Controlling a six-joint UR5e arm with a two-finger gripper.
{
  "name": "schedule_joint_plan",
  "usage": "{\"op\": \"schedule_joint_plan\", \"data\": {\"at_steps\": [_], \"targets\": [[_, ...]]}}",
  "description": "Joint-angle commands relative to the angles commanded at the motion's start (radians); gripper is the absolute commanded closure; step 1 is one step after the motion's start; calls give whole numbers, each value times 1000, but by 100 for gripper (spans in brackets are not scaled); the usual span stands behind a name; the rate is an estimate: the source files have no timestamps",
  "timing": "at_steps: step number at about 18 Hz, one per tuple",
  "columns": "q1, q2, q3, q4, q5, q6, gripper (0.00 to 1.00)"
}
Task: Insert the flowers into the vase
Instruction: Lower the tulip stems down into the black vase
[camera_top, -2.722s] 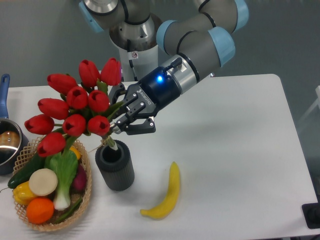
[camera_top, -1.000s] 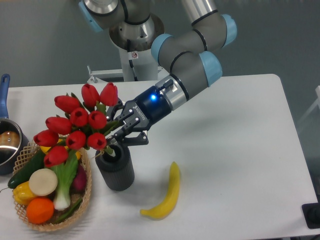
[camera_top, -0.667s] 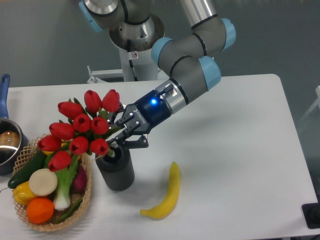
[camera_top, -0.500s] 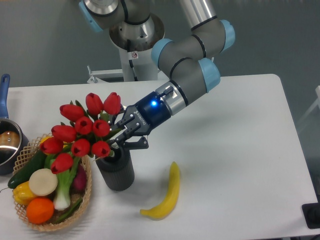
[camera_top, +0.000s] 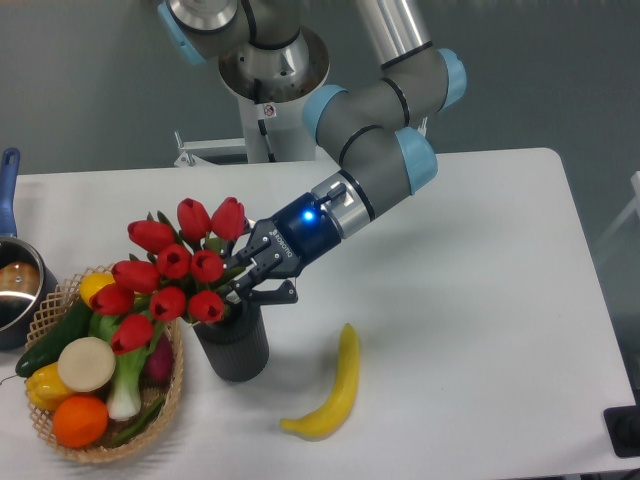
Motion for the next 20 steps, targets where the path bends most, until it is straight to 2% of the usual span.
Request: {"op": "schedule_joint_plan", "data": {"at_steps": [10,20], "targets": [[2,-17,-14,0,20,5,74],[14,-29,-44,0,32,71,73]]}}
